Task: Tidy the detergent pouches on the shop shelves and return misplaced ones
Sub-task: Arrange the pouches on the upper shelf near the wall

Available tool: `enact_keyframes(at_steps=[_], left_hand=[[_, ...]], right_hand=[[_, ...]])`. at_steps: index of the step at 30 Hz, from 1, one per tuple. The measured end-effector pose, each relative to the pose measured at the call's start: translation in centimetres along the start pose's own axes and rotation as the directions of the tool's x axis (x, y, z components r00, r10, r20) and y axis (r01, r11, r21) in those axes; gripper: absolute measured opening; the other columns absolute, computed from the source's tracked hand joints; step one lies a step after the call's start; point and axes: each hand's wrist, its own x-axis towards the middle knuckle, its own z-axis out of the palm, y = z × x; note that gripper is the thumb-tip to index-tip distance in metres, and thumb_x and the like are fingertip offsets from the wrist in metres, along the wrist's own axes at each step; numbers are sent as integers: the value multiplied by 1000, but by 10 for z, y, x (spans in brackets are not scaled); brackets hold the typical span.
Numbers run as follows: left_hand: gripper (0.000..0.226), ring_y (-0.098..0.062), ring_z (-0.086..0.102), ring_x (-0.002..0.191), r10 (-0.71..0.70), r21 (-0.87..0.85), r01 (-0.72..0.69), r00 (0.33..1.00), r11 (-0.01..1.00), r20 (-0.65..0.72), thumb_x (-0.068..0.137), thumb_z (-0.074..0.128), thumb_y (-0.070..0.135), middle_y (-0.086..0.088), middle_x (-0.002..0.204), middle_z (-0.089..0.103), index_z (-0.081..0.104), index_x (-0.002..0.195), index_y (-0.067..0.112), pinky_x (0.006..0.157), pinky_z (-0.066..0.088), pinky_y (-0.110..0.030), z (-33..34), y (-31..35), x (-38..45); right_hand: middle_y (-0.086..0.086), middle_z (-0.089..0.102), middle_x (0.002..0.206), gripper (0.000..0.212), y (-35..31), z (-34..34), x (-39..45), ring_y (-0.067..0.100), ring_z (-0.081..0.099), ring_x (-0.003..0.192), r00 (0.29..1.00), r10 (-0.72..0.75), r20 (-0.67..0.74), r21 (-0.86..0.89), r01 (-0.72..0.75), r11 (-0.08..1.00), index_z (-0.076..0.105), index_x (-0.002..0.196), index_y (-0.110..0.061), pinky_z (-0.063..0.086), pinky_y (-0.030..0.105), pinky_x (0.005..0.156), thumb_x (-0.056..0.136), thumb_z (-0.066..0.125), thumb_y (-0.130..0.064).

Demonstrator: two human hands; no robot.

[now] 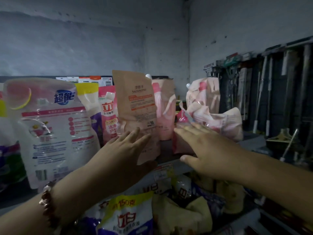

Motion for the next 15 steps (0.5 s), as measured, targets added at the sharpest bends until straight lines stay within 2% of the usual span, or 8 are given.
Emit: enact_keyframes(at_steps=[2,6,10,13,15], left_hand=[[82,-21,0,153,32,-18,-33,999,999,-24,89,33,74,4,165,-12,-7,155,44,122,8,-37,-1,13,9],[81,-19,5,153,74,-62,-79,995,995,-69,90,34,73,5,167,-5,-1,156,42,122,13,-34,-1,41,30],[98,-19,15,152,84,-95,-97,989,991,-125,68,12,85,5,167,7,5,156,42,119,21,-35,13,66,58],[91,-20,16,152,97,-86,-117,975,989,-200,74,12,81,2,167,10,9,156,41,118,23,-36,24,88,82],[87,-22,15,152,120,-63,-140,960,988,-254,77,10,77,0,166,12,11,155,40,118,19,-34,23,106,99]], right_hand=[[-9,2,164,78,10,-1,-8,13,-5,150,999,23,33,-16,-23,1000,2,155,-31,-3,25,114,96,49,-50],[-8,1,164,77,40,-8,-20,15,-6,150,991,72,111,-63,-65,996,3,155,-32,-2,29,117,96,48,-51],[-5,9,163,75,80,-5,-21,18,0,150,991,94,95,-109,-83,991,10,155,-30,3,33,119,95,49,-52],[-4,11,163,75,113,3,-18,20,2,151,991,101,92,-128,-89,988,12,155,-30,2,34,120,94,50,-52],[-3,14,162,74,138,5,-14,19,4,150,991,88,97,-149,-73,986,15,154,-28,2,33,120,94,51,-51]])
